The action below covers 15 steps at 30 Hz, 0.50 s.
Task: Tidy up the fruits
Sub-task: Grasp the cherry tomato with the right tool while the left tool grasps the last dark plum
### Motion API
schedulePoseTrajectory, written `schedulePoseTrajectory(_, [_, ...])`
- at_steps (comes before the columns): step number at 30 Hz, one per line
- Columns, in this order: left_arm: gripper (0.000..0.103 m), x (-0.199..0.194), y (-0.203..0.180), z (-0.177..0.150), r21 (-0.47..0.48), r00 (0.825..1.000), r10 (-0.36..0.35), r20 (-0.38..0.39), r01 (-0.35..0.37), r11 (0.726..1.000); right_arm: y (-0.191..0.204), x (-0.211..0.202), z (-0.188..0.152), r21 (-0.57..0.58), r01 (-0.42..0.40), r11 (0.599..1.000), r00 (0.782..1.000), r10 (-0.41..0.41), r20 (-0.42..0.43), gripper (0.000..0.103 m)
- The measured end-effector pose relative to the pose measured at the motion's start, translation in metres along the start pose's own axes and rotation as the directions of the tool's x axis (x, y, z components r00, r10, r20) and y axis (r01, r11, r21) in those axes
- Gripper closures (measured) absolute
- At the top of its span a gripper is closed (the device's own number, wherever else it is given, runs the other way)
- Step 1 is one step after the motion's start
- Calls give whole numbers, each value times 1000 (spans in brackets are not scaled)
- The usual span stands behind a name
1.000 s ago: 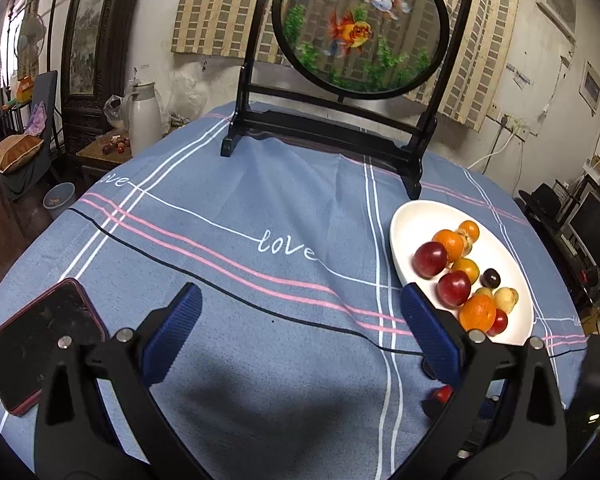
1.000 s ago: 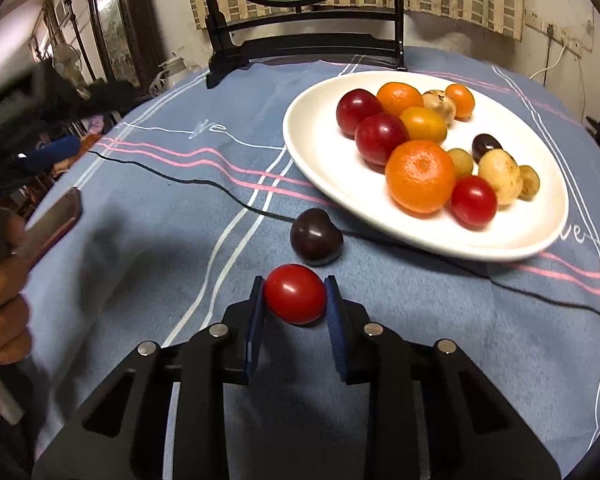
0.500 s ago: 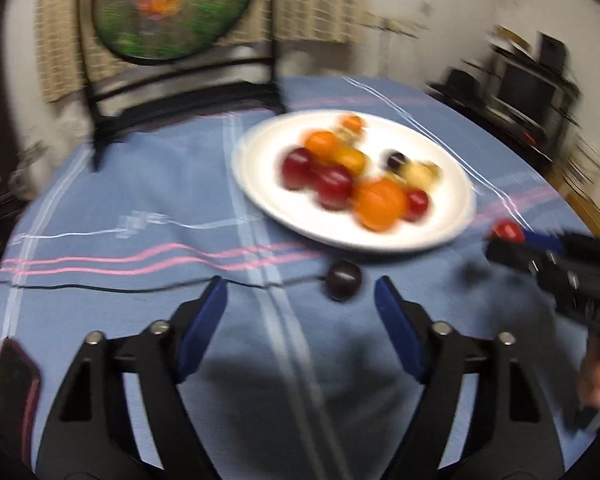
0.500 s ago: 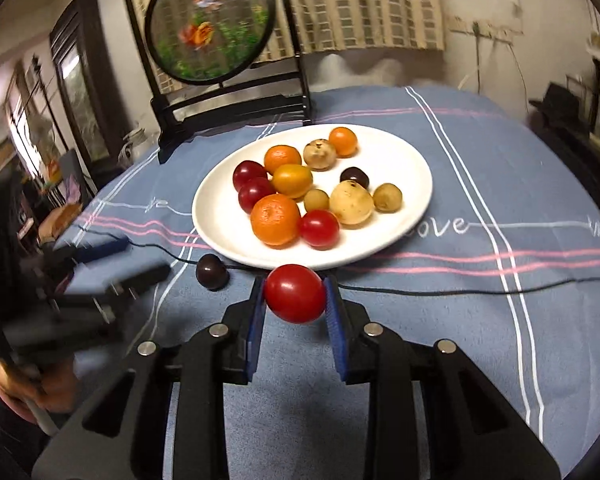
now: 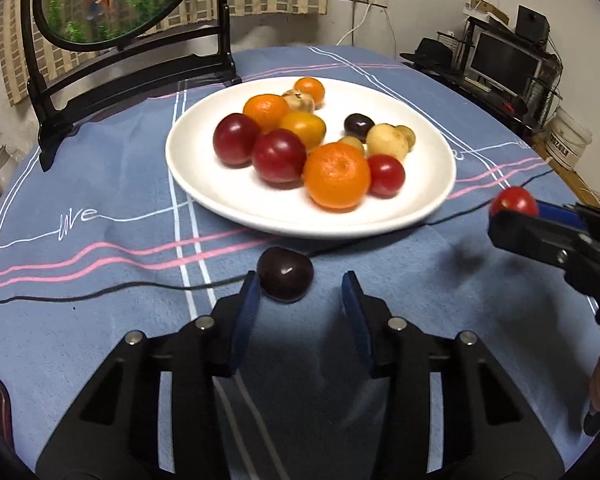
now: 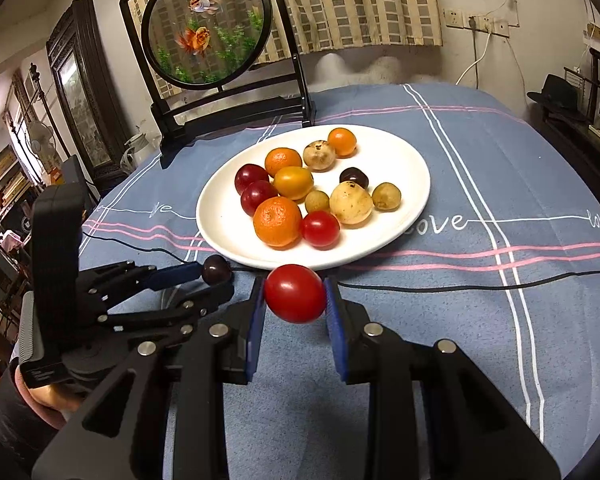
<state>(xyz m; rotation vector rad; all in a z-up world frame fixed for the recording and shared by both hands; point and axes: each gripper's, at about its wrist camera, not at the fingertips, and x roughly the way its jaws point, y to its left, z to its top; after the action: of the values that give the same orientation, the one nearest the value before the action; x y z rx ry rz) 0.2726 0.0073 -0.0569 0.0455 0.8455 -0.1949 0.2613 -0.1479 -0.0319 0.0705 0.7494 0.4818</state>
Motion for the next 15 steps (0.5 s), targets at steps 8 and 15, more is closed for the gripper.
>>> schedulePoseTrajectory(8, [62, 6, 2, 4, -8, 1000, 19, -12, -19, 1000, 2, -1, 0, -3, -6, 1000, 1000, 6, -8, 74])
schedulePoseTrajectory(15, [71, 14, 4, 6, -23, 999, 9, -35, -10, 1000, 2, -1, -1, -6, -4, 1000, 1000, 4, -7, 74])
